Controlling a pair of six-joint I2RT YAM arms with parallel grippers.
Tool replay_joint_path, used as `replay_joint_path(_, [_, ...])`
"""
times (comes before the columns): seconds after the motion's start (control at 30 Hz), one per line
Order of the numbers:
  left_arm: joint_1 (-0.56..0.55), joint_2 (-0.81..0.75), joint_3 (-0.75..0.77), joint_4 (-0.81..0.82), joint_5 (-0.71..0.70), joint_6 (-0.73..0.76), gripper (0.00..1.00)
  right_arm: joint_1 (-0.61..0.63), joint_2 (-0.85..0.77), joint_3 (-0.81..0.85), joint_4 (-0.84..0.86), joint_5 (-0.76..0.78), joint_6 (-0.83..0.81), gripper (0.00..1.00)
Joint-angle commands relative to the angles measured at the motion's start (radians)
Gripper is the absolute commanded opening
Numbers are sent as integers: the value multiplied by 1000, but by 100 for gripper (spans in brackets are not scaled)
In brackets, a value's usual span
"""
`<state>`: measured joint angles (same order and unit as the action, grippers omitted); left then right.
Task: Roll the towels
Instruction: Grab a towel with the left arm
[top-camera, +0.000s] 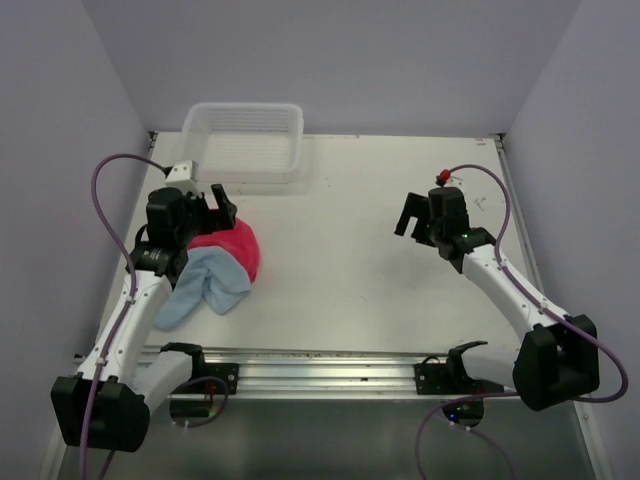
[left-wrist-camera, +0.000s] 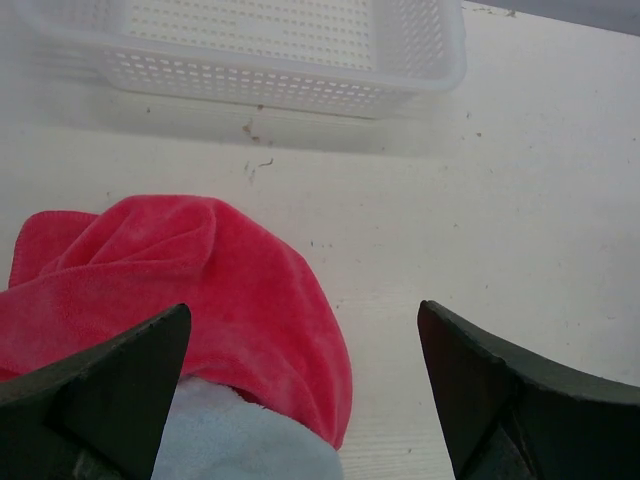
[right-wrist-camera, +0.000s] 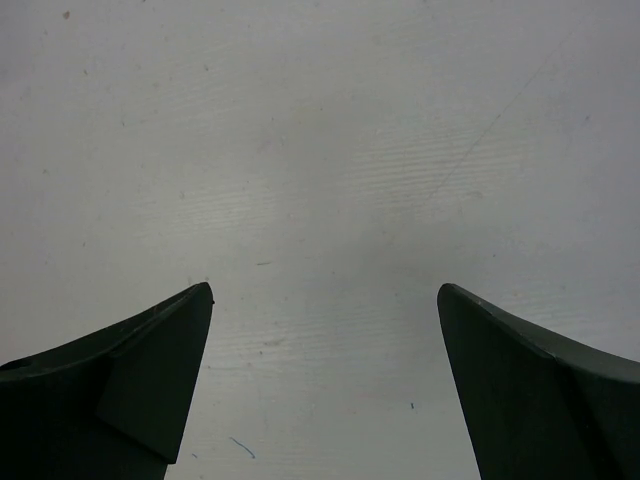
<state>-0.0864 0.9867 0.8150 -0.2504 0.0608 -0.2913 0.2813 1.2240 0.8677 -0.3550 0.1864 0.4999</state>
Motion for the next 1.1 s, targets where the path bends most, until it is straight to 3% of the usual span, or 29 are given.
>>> replay_joint_path(0.0, [2, -25, 4, 37, -18, 23, 100, 2, -4, -21, 60, -25, 6, 99])
replay_joint_path(0.27, [2, -36, 7, 33, -42, 20, 100, 2, -9, -25, 112, -175, -47, 99])
replay_joint_path(0.43, [2, -37, 7, 14, -94, 23, 100, 22, 8, -19, 189, -422, -76, 99])
replay_joint_path(0.6, [2, 3, 12, -21, -237, 11, 100, 42, 32, -15, 177, -427, -72, 99])
replay_joint_path(0.87, [2, 128, 18, -69, -315, -72, 97, 41, 19, -65, 177, -389, -69, 99])
replay_joint_path(1.07, [7, 178, 42, -182, -253, -198, 93, 42, 0, -90, 177, -320, -63, 99])
